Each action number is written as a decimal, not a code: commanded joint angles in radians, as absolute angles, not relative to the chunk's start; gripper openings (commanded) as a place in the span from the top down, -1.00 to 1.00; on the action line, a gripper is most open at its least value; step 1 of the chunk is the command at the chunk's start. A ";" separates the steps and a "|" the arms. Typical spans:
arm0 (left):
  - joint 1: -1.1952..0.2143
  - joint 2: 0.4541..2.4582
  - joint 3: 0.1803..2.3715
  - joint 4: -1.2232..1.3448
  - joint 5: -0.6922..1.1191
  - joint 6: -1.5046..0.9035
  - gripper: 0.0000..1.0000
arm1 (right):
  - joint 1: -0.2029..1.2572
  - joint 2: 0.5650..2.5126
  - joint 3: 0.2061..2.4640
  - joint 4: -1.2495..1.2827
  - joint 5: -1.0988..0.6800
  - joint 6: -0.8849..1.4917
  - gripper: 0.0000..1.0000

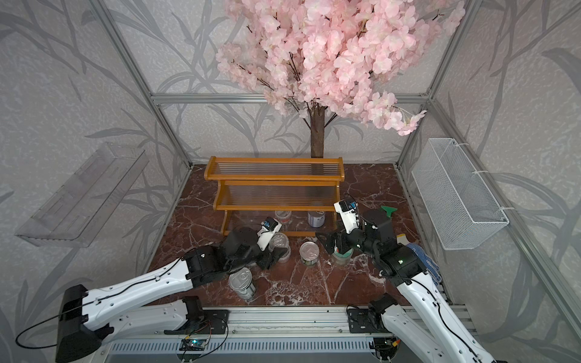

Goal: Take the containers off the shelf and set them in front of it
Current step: Place the container at the center of the board.

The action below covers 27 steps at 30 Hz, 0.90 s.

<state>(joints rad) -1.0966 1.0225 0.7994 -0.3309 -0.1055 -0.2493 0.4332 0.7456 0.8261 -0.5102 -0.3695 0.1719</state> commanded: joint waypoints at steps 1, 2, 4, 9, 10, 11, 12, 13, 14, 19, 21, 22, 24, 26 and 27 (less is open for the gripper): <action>-1.236 1.008 0.791 -0.406 -0.221 -0.366 -0.35 | 0.426 0.750 0.864 -0.544 -0.335 0.134 -0.98; -1.284 1.009 0.776 -0.391 -0.233 -0.386 -0.34 | 0.424 0.752 0.868 -0.548 -0.333 0.131 -0.98; -1.345 1.023 0.746 -0.362 -0.257 -0.406 -0.35 | 0.422 0.758 0.873 -0.548 -0.328 0.128 -0.98; -1.365 1.088 0.684 -0.297 -0.272 -0.383 -0.35 | 0.419 0.763 0.877 -0.543 -0.329 0.126 -0.98; -1.365 1.097 0.666 -0.278 -0.273 -0.374 -0.35 | 0.420 0.761 0.876 -0.546 -0.328 0.126 -0.98; -1.365 1.106 0.648 -0.261 -0.273 -0.361 -0.36 | 0.420 0.759 0.876 -0.549 -0.329 0.126 -0.98; -1.365 1.117 0.640 -0.254 -0.273 -0.350 -0.36 | 0.420 0.758 0.877 -0.553 -0.330 0.124 -0.98; -1.365 1.130 0.637 -0.252 -0.276 -0.342 -0.36 | 0.420 0.755 0.877 -0.556 -0.329 0.121 -0.98; -1.365 1.141 0.636 -0.247 -0.275 -0.334 -0.37 | 0.420 0.753 0.877 -0.561 -0.325 0.119 -0.98; -1.365 1.195 0.640 -0.285 -0.263 -0.330 -0.38 | 0.417 0.744 0.868 -0.560 -0.324 0.126 -0.98; -1.365 1.197 0.637 -0.280 -0.264 -0.325 -0.39 | 0.418 0.745 0.864 -0.555 -0.326 0.127 -0.98; -1.365 1.199 0.638 -0.280 -0.269 -0.321 -0.39 | 0.418 0.746 0.864 -0.552 -0.327 0.129 -0.98; -1.365 1.205 0.646 -0.300 -0.280 -0.316 -0.39 | 0.419 0.748 0.862 -0.549 -0.331 0.129 -0.98; -1.365 1.213 0.656 -0.328 -0.296 -0.317 -0.39 | 0.418 0.747 0.861 -0.549 -0.332 0.132 -0.98; -1.365 1.215 0.657 -0.334 -0.293 -0.310 -0.40 | 0.419 0.746 0.859 -0.548 -0.331 0.131 -0.98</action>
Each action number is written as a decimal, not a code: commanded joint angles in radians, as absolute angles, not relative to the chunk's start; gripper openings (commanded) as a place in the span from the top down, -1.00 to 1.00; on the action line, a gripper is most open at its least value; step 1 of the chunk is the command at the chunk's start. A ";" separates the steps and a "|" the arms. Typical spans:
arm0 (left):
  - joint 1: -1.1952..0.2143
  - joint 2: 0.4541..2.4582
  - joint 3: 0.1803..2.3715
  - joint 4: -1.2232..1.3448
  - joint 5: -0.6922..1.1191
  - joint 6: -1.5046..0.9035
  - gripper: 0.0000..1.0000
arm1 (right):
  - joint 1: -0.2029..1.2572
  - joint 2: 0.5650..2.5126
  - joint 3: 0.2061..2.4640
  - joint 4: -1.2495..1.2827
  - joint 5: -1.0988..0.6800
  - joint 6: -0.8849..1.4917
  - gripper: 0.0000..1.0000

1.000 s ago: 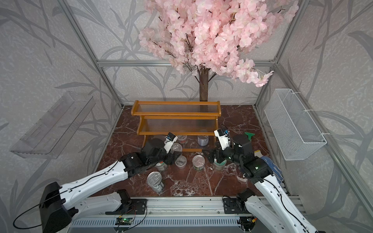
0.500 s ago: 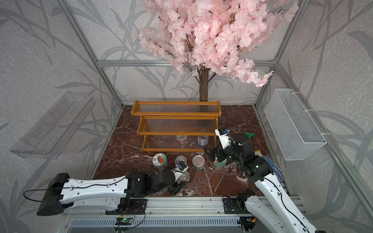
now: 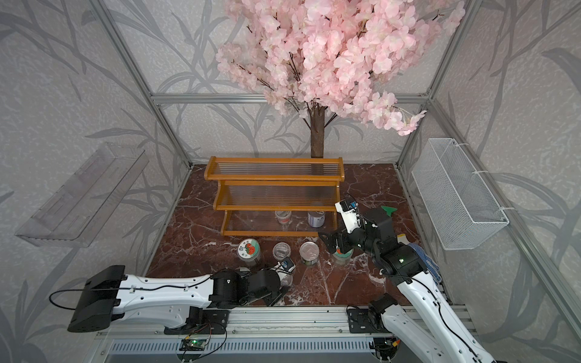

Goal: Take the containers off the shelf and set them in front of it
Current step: Place the container at the center of the board.

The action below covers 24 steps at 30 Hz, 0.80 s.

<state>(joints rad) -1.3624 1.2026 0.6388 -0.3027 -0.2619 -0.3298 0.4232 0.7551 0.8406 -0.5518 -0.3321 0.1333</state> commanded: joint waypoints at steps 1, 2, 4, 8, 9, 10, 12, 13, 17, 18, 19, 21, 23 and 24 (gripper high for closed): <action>-1.365 1.217 0.658 -0.336 -0.286 -0.307 -0.40 | 0.418 0.746 0.858 -0.548 -0.331 0.130 -0.98; -1.365 1.220 0.656 -0.333 -0.278 -0.307 -0.42 | 0.418 0.746 0.856 -0.548 -0.333 0.130 -0.98; -1.365 1.230 0.649 -0.332 -0.273 -0.305 -0.43 | 0.418 0.747 0.853 -0.546 -0.334 0.133 -0.98; -1.364 1.251 0.667 -0.366 -0.276 -0.310 -0.45 | 0.417 0.746 0.853 -0.544 -0.333 0.133 -0.98; -1.364 1.253 0.669 -0.368 -0.276 -0.310 -0.45 | 0.416 0.747 0.853 -0.543 -0.334 0.133 -0.97; -1.364 1.256 0.669 -0.366 -0.271 -0.307 -0.46 | 0.416 0.748 0.853 -0.542 -0.337 0.133 -0.98; -1.364 1.267 0.673 -0.368 -0.260 -0.304 -0.49 | 0.416 0.749 0.853 -0.541 -0.339 0.135 -0.98; -1.364 1.272 0.673 -0.371 -0.254 -0.306 -0.50 | 0.416 0.750 0.853 -0.540 -0.339 0.136 -0.98; -1.364 1.270 0.677 -0.376 -0.253 -0.307 -0.57 | 0.416 0.751 0.850 -0.536 -0.343 0.140 -0.98; -1.364 1.266 0.678 -0.377 -0.255 -0.308 -0.58 | 0.417 0.751 0.850 -0.535 -0.344 0.139 -0.98; -1.364 1.263 0.678 -0.379 -0.256 -0.310 -0.59 | 0.416 0.750 0.850 -0.535 -0.345 0.140 -0.98; -1.364 1.261 0.681 -0.382 -0.255 -0.311 -0.64 | 0.416 0.751 0.849 -0.533 -0.347 0.141 -0.98; -1.364 1.262 0.690 -0.389 -0.256 -0.310 -0.65 | 0.416 0.753 0.847 -0.529 -0.349 0.142 -0.98; -1.364 1.262 0.693 -0.393 -0.257 -0.309 -0.65 | 0.417 0.755 0.847 -0.529 -0.350 0.143 -0.98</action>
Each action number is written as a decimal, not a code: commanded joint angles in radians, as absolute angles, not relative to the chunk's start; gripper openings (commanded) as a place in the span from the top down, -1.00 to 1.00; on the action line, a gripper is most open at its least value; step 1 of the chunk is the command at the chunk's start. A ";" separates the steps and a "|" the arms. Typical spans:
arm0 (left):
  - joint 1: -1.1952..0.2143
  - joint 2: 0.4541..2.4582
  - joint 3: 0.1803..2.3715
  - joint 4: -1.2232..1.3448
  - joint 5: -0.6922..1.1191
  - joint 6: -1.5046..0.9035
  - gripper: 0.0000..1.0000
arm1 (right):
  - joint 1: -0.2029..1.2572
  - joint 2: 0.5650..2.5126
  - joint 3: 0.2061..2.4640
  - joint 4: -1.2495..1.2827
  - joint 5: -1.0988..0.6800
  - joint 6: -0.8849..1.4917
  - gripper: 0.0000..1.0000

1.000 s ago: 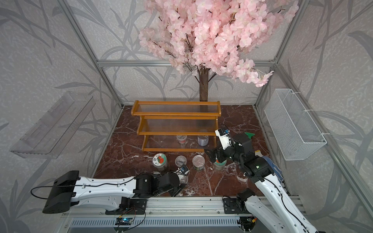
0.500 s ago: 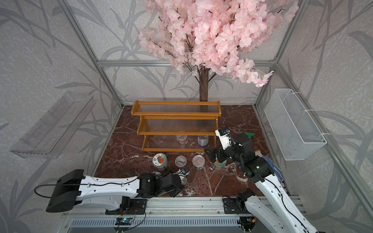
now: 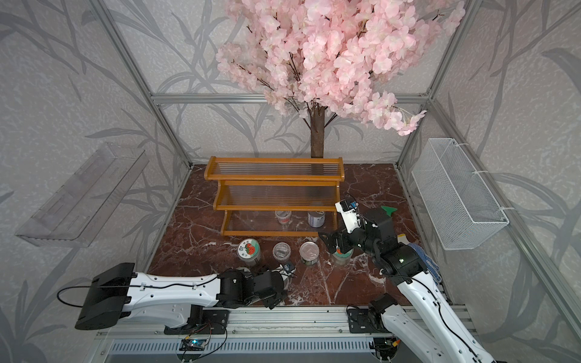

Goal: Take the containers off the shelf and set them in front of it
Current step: Place the container at the center of the board.

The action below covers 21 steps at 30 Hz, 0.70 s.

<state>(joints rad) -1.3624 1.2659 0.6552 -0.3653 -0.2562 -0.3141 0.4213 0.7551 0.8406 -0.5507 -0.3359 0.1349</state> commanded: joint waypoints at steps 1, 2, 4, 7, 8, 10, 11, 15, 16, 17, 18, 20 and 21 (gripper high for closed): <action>-1.364 1.262 0.693 -0.396 -0.260 -0.311 -0.66 | 0.416 0.755 0.848 -0.528 -0.352 0.143 -0.98; -1.364 1.262 0.693 -0.397 -0.266 -0.311 -0.65 | 0.417 0.755 0.849 -0.527 -0.351 0.143 -0.98; -1.364 1.262 0.696 -0.399 -0.273 -0.311 -0.65 | 0.416 0.753 0.848 -0.529 -0.350 0.141 -0.98; -1.364 1.266 0.708 -0.409 -0.277 -0.309 -0.63 | 0.416 0.752 0.847 -0.529 -0.353 0.142 -0.98; -1.364 1.268 0.712 -0.415 -0.277 -0.308 -0.62 | 0.416 0.750 0.846 -0.529 -0.356 0.143 -0.98; -1.364 1.271 0.720 -0.424 -0.274 -0.310 -0.62 | 0.416 0.749 0.844 -0.529 -0.357 0.143 -0.98; -1.364 1.273 0.722 -0.428 -0.271 -0.310 -0.62 | 0.416 0.747 0.844 -0.528 -0.355 0.143 -0.98; -1.364 1.277 0.744 -0.440 -0.283 -0.300 -0.64 | 0.414 0.744 0.841 -0.529 -0.354 0.146 -0.98; -1.364 1.278 0.754 -0.442 -0.288 -0.297 -0.65 | 0.414 0.742 0.841 -0.529 -0.355 0.145 -0.98; -1.364 1.281 0.761 -0.443 -0.292 -0.296 -0.65 | 0.415 0.742 0.841 -0.529 -0.355 0.146 -0.98; -1.364 1.286 0.767 -0.446 -0.292 -0.296 -0.66 | 0.415 0.742 0.841 -0.528 -0.354 0.144 -0.98; -1.364 1.300 0.783 -0.452 -0.300 -0.298 -0.69 | 0.415 0.742 0.842 -0.529 -0.353 0.146 -0.98; -1.364 1.310 0.790 -0.455 -0.303 -0.298 -0.70 | 0.414 0.742 0.843 -0.527 -0.352 0.146 -0.98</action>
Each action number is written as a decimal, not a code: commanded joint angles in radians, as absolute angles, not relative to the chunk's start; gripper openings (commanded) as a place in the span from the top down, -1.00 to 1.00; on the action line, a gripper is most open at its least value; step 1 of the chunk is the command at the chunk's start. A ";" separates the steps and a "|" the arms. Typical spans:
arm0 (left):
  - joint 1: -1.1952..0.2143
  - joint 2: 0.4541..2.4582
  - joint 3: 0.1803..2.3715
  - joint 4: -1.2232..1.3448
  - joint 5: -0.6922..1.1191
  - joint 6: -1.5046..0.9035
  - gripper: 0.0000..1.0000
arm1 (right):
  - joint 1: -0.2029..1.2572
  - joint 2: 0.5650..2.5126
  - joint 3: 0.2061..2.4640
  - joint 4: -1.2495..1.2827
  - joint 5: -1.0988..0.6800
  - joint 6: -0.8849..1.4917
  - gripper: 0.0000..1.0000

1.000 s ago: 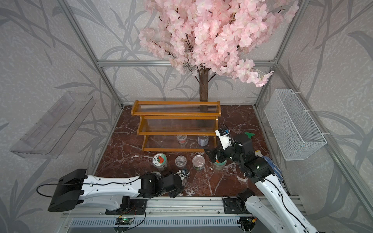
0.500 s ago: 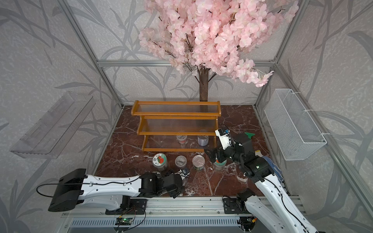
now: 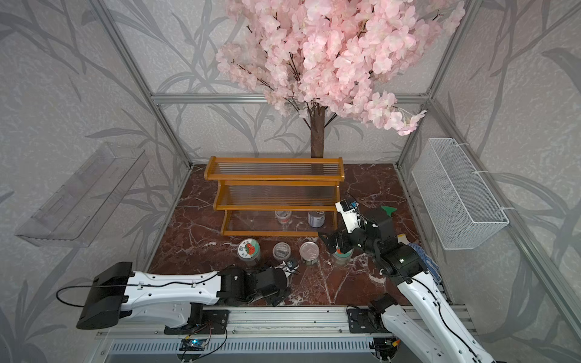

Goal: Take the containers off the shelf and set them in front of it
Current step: Place the container at the center of the board.

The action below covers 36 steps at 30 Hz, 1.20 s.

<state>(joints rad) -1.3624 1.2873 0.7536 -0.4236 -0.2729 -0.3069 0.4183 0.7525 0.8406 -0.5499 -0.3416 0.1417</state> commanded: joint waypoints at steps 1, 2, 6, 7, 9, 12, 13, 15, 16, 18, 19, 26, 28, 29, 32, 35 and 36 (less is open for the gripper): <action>-1.364 1.321 0.798 -0.456 -0.310 -0.302 -0.70 | 0.415 0.743 0.842 -0.527 -0.351 0.146 -0.98; -1.364 1.333 0.806 -0.457 -0.319 -0.306 -0.70 | 0.414 0.743 0.842 -0.526 -0.351 0.147 -0.98; -1.362 1.386 0.838 -0.481 -0.332 -0.308 -0.70 | 0.415 0.742 0.841 -0.525 -0.354 0.148 -0.98; -1.362 1.397 0.843 -0.491 -0.339 -0.308 -0.69 | 0.416 0.742 0.841 -0.526 -0.353 0.147 -0.98; -1.359 1.413 0.849 -0.509 -0.347 -0.311 -0.68 | 0.416 0.740 0.842 -0.529 -0.353 0.145 -0.98; -1.351 1.426 0.855 -0.540 -0.356 -0.327 -0.62 | 0.415 0.736 0.839 -0.530 -0.353 0.144 -0.97; -1.351 1.427 0.857 -0.548 -0.360 -0.333 -0.59 | 0.414 0.735 0.836 -0.530 -0.353 0.145 -0.98; -1.351 1.421 0.855 -0.558 -0.361 -0.343 -0.56 | 0.414 0.733 0.835 -0.527 -0.354 0.147 -0.98; -1.350 1.418 0.856 -0.564 -0.358 -0.347 -0.56 | 0.413 0.734 0.833 -0.528 -0.355 0.146 -0.98; -1.351 1.413 0.857 -0.573 -0.355 -0.347 -0.55 | 0.413 0.733 0.831 -0.525 -0.354 0.148 -0.98; -1.350 1.410 0.857 -0.578 -0.352 -0.349 -0.52 | 0.414 0.733 0.831 -0.525 -0.357 0.149 -0.98; -1.351 1.400 0.866 -0.573 -0.334 -0.335 -0.55 | 0.413 0.735 0.827 -0.521 -0.358 0.148 -0.98; -1.351 1.401 0.881 -0.564 -0.324 -0.327 -0.59 | 0.411 0.736 0.825 -0.517 -0.360 0.150 -0.98; -1.350 1.401 0.886 -0.560 -0.314 -0.324 -0.61 | 0.411 0.735 0.828 -0.518 -0.359 0.150 -0.98; -1.349 1.389 0.902 -0.561 -0.304 -0.321 -0.66 | 0.410 0.740 0.831 -0.517 -0.360 0.146 -0.98; -1.334 1.377 0.930 -0.589 -0.304 -0.318 -0.72 | 0.407 0.744 0.832 -0.515 -0.363 0.143 -0.98; -1.326 1.372 0.940 -0.593 -0.294 -0.316 -0.73 | 0.407 0.746 0.832 -0.513 -0.363 0.145 -0.98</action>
